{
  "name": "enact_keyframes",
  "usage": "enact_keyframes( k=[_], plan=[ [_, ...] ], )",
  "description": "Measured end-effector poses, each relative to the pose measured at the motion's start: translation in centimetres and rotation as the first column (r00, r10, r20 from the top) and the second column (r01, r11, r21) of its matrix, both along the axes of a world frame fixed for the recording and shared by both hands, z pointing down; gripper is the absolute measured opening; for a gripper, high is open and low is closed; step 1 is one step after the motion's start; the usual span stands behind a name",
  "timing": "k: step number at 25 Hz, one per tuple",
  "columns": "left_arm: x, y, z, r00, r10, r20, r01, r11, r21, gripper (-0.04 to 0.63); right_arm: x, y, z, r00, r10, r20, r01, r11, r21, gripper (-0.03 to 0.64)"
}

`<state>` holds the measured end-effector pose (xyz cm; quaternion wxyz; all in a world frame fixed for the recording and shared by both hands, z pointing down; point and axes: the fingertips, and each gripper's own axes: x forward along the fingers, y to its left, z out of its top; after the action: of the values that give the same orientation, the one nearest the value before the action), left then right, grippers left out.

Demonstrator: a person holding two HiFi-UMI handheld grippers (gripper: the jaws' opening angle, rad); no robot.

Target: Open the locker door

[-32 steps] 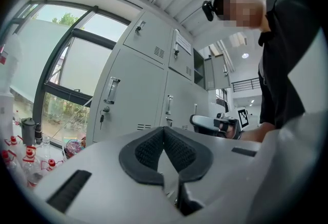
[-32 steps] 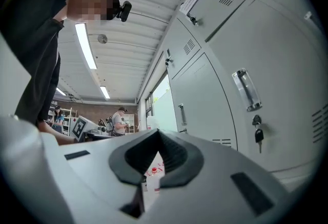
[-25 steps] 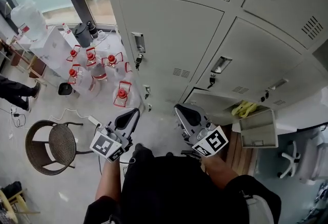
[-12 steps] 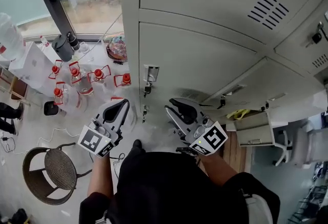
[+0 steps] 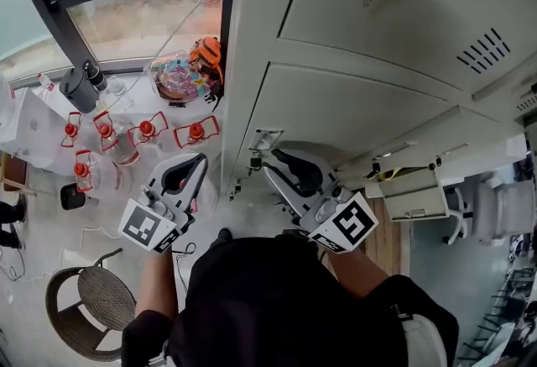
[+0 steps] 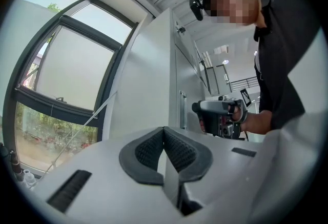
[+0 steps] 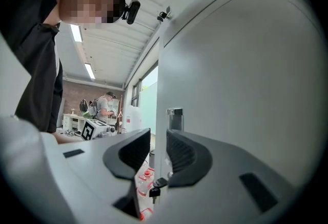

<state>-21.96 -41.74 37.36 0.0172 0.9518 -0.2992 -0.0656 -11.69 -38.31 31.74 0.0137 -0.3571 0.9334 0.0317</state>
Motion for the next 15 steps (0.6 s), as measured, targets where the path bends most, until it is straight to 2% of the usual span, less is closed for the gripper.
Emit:
enact_keyframes(
  k=[15],
  plan=[
    [-0.9, -2.6, 1.4, 0.992, 0.120, -0.042, -0.121, 0.993, -0.017, 0.011, -1.6, -2.7, 0.4, 0.981, 0.168, -0.101, -0.172, 0.985, -0.034, 0.106]
  ],
)
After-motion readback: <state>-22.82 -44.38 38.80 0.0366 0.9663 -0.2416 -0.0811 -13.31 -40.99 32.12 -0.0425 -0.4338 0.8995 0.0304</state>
